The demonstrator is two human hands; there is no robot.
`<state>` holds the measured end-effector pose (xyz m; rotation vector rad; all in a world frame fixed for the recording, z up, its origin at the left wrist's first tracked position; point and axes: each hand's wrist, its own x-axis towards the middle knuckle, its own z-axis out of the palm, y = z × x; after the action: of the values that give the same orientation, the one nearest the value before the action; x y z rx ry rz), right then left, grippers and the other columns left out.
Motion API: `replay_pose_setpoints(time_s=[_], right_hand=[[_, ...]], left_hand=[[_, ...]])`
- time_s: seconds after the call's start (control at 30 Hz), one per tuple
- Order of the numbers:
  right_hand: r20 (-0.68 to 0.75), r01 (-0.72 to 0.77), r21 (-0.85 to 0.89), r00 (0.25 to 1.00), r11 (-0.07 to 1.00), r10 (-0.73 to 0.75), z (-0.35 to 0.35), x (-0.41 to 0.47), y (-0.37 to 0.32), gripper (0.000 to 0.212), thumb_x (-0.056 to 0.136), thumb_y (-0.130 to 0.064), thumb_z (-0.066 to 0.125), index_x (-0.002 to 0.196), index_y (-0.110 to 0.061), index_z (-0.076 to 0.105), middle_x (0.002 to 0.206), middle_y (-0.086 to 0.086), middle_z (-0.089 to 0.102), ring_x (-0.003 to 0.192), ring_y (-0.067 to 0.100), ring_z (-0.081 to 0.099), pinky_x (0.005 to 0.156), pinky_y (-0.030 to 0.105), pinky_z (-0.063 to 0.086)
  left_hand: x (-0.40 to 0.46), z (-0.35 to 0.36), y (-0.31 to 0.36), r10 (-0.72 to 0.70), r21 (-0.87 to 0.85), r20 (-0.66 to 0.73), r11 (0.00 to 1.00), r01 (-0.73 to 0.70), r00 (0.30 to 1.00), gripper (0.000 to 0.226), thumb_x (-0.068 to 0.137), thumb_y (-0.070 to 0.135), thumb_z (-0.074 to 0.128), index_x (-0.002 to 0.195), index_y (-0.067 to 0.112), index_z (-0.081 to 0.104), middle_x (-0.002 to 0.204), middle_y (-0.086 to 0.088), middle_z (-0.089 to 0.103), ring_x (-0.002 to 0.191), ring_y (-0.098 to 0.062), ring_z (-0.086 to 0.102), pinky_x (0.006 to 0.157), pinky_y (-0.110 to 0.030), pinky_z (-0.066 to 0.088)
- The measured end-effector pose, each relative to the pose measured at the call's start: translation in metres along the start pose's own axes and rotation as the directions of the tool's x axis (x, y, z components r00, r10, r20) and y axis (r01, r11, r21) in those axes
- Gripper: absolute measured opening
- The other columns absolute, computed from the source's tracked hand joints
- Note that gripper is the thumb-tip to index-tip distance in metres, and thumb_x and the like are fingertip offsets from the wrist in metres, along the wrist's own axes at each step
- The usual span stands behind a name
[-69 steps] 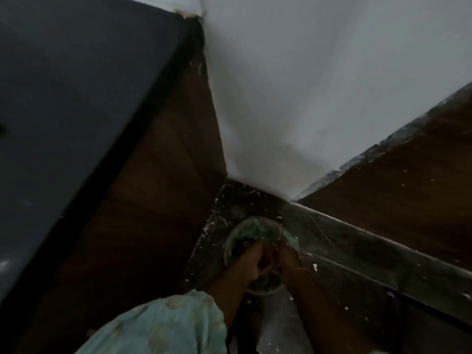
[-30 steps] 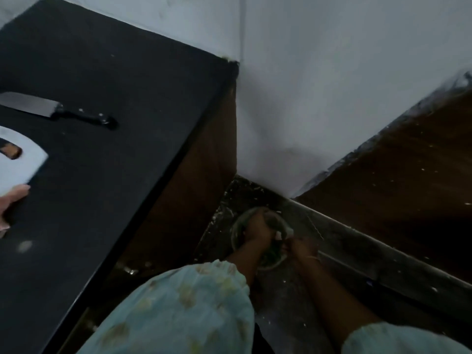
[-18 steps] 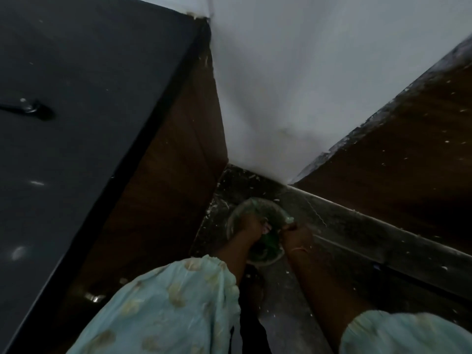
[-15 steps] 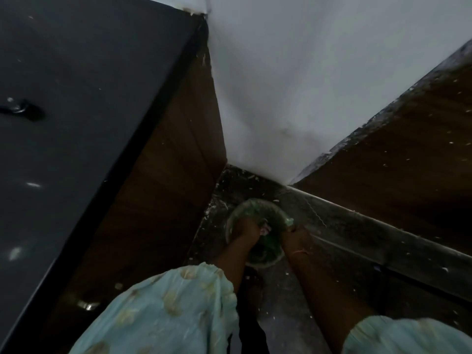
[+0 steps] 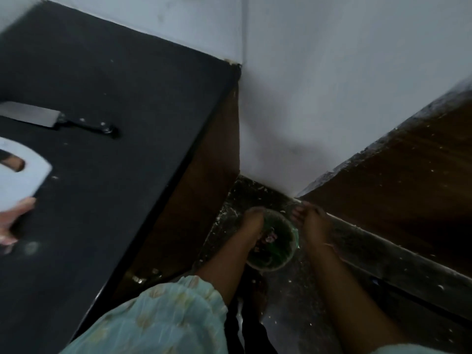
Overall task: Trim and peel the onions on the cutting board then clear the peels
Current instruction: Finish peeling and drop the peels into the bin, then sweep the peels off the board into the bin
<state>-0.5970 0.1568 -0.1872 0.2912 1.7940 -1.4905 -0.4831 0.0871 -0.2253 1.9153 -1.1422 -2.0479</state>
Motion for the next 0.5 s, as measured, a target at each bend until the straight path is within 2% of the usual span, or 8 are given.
replay_pose_setpoints(time_s=[0.07, 0.1, 0.17, 0.23, 0.3, 0.37, 0.47, 0.5], right_hand=[[0.020, 0.171, -0.036, 0.985, 0.985, -0.170, 0.043, -0.032, -0.025, 0.017, 0.098, -0.003, 0.047, 0.095, -0.003, 0.064, 0.074, 0.008, 0.062, 0.066, 0.019, 0.061, 0.057, 0.024, 0.055], [0.038, 0.263, -0.061, 0.964, 0.963, -0.262, 0.064, -0.048, -0.037, 0.017, 0.097, -0.003, 0.049, 0.097, -0.003, 0.066, 0.077, 0.008, 0.065, 0.070, 0.021, 0.063, 0.062, 0.026, 0.057], [0.136, 0.404, -0.113, 0.911, 0.908, -0.389, 0.107, -0.085, -0.058, 0.015, 0.094, -0.005, 0.054, 0.097, -0.007, 0.069, 0.086, 0.007, 0.069, 0.079, 0.021, 0.066, 0.073, 0.031, 0.057], [0.297, 0.523, -0.142, 0.832, 0.840, -0.468, 0.146, -0.128, -0.069, 0.016, 0.092, -0.006, 0.056, 0.099, -0.008, 0.070, 0.092, 0.004, 0.070, 0.085, 0.016, 0.065, 0.077, 0.027, 0.053], [0.511, 0.648, -0.138, 0.694, 0.749, -0.507, 0.180, -0.169, -0.068, 0.016, 0.090, -0.006, 0.056, 0.099, -0.009, 0.069, 0.094, 0.003, 0.070, 0.086, 0.013, 0.064, 0.075, 0.019, 0.051], [0.712, 0.729, -0.117, 0.535, 0.674, -0.456, 0.208, -0.207, -0.054, 0.017, 0.091, -0.005, 0.058, 0.101, -0.012, 0.068, 0.096, 0.000, 0.070, 0.086, 0.009, 0.065, 0.074, 0.014, 0.049], [0.898, 0.836, -0.048, 0.276, 0.547, -0.342, 0.242, -0.246, -0.017, 0.016, 0.089, -0.012, 0.067, 0.105, -0.017, 0.068, 0.101, 0.000, 0.070, 0.088, 0.007, 0.065, 0.081, 0.015, 0.050], [0.937, 0.858, -0.031, 0.203, 0.513, -0.283, 0.250, -0.257, -0.006, 0.020, 0.087, -0.015, 0.071, 0.107, -0.015, 0.069, 0.103, 0.002, 0.069, 0.087, 0.007, 0.064, 0.080, 0.014, 0.049]], left_hand=[[-0.030, -0.006, 0.049, 0.152, -0.081, 0.015, 0.985, -0.151, 0.988, 0.022, 0.101, 0.012, 0.053, 0.115, 0.013, 0.070, 0.125, -0.012, 0.067, 0.115, -0.032, 0.063, 0.100, -0.039, 0.052], [-0.047, -0.011, 0.073, 0.240, -0.117, 0.000, 0.964, -0.238, 0.971, 0.020, 0.100, 0.009, 0.053, 0.107, 0.015, 0.071, 0.119, -0.014, 0.069, 0.110, -0.033, 0.065, 0.097, -0.039, 0.055], [-0.084, -0.042, 0.115, 0.412, -0.169, -0.083, 0.892, -0.420, 0.907, 0.018, 0.100, 0.006, 0.052, 0.104, 0.015, 0.068, 0.100, -0.005, 0.070, 0.091, -0.018, 0.068, 0.078, -0.022, 0.058], [-0.128, -0.090, 0.145, 0.578, -0.140, -0.264, 0.769, -0.623, 0.772, 0.019, 0.101, 0.006, 0.052, 0.108, 0.013, 0.068, 0.097, 0.002, 0.068, 0.086, -0.006, 0.065, 0.072, -0.012, 0.053], [-0.162, -0.145, 0.156, 0.663, -0.041, -0.430, 0.664, -0.746, 0.613, 0.020, 0.101, 0.009, 0.053, 0.109, 0.016, 0.070, 0.104, 0.001, 0.070, 0.087, -0.005, 0.065, 0.077, -0.018, 0.052], [-0.187, -0.206, 0.148, 0.655, 0.075, -0.586, 0.630, -0.773, 0.477, 0.022, 0.100, 0.009, 0.054, 0.110, 0.018, 0.072, 0.108, 0.001, 0.070, 0.085, 0.004, 0.063, 0.077, -0.015, 0.050], [-0.209, -0.292, 0.118, 0.574, 0.259, -0.768, 0.686, -0.680, 0.286, 0.028, 0.097, 0.009, 0.057, 0.110, 0.030, 0.070, 0.114, 0.009, 0.067, 0.103, 0.002, 0.062, 0.092, -0.023, 0.052], [-0.215, -0.316, 0.107, 0.531, 0.258, -0.807, 0.712, -0.653, 0.260, 0.033, 0.097, 0.008, 0.058, 0.110, 0.036, 0.068, 0.116, 0.010, 0.065, 0.106, -0.004, 0.063, 0.091, -0.026, 0.054]])
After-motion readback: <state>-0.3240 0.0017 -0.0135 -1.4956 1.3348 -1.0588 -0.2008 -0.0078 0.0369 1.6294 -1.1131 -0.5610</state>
